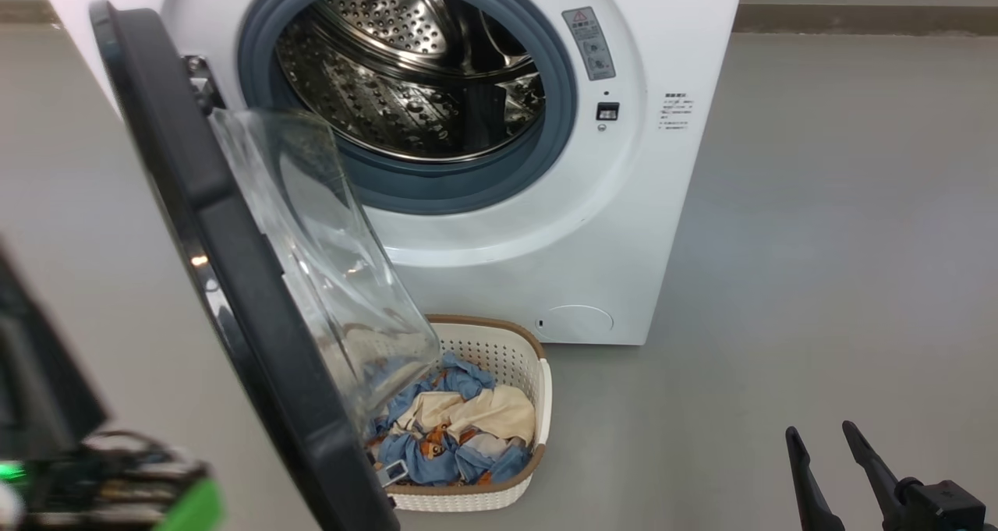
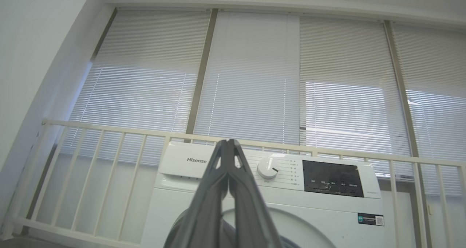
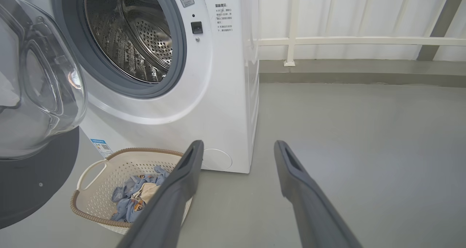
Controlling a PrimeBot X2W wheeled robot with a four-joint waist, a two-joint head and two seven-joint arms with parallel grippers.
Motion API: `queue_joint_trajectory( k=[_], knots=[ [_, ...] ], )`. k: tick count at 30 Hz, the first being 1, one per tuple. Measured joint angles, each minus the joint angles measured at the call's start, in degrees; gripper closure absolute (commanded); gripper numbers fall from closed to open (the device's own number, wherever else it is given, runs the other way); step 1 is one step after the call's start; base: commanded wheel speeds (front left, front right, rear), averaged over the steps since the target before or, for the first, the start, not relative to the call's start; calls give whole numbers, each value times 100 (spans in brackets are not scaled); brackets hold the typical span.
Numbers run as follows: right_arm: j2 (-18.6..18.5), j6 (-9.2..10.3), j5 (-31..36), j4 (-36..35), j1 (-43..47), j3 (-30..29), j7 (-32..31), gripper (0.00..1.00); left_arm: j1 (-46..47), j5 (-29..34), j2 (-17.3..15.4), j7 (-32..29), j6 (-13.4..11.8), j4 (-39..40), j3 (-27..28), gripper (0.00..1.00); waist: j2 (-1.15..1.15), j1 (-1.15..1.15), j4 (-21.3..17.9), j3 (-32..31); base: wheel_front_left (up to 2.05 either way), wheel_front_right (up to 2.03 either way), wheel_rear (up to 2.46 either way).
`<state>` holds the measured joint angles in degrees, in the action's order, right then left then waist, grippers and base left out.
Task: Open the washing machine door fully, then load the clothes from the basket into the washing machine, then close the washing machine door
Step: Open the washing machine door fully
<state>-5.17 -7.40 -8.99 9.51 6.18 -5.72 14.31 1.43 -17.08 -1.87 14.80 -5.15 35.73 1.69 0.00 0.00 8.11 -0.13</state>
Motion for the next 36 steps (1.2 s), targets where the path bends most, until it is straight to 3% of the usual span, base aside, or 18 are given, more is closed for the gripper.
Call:
queue_joint_trajectory(
  k=[3, 7, 13, 26, 36],
  knots=[
    [33, 0, 0, 8, 1, 7, 0, 0, 66, 125, -12, -96, 236, 261, -784, 100, 0, 0, 78, -22, 0, 0, 0],
    [73, 0, 0, 30, 1, 52, 0, 0, 37, -126, -22, -653, 328, 235, -1694, 100, 0, 0, 151, -38, 0, 0, 0],
    [127, 0, -1, 48, -1, 77, 0, 0, -179, -746, -49, -1457, 122, -494, -2431, 100, 0, 0, 244, -10, 0, 0, 0],
    [129, 0, -1, 55, -12, -44, 0, 0, -603, -1031, -229, -2337, -51, -927, -2793, 100, 0, 0, 399, 226, 0, 0, 0],
    [134, 0, -1, 77, -52, -52, 0, 0, -709, -1031, -338, -2437, -254, -966, -2739, 100, 0, 0, 682, 363, 0, 0, 0]
  ],
)
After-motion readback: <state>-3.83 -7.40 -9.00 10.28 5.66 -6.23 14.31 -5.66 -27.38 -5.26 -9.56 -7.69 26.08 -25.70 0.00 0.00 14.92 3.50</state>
